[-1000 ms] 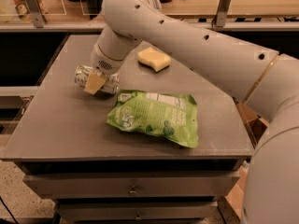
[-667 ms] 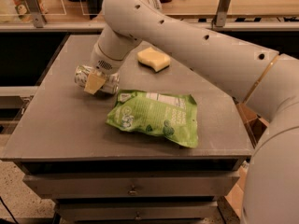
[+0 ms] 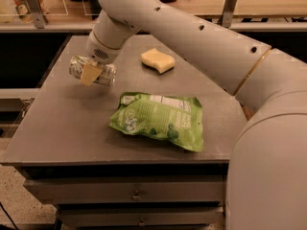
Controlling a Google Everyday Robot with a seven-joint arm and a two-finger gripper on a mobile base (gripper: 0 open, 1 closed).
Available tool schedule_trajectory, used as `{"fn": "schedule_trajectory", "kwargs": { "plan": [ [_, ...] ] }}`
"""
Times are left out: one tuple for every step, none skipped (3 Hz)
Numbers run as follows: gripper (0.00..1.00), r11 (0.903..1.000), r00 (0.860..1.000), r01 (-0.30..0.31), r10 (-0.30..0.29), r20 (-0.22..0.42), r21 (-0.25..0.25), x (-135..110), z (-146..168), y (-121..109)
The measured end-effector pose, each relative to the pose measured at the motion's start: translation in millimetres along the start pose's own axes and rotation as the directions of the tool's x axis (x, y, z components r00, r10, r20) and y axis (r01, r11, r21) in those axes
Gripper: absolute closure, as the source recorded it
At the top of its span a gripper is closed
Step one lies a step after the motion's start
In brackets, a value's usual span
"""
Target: Place 7up can upright
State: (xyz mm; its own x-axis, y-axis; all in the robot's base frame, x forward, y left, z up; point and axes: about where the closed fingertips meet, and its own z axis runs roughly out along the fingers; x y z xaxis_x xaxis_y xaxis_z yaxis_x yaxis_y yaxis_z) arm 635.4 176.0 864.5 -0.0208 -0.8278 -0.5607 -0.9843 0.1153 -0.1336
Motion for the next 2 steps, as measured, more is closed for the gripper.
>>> {"fn": "schedule_trajectory", "kwargs": {
  "plan": [
    [1.00,0.9998,0.999,-0.019,0.018,0.050,0.006,-8.1,-8.9,-8.3],
    [1.00,0.9982,0.983,-0.059,0.060,0.176,-0.011,-6.7,-14.0,-4.2]
  ]
}}
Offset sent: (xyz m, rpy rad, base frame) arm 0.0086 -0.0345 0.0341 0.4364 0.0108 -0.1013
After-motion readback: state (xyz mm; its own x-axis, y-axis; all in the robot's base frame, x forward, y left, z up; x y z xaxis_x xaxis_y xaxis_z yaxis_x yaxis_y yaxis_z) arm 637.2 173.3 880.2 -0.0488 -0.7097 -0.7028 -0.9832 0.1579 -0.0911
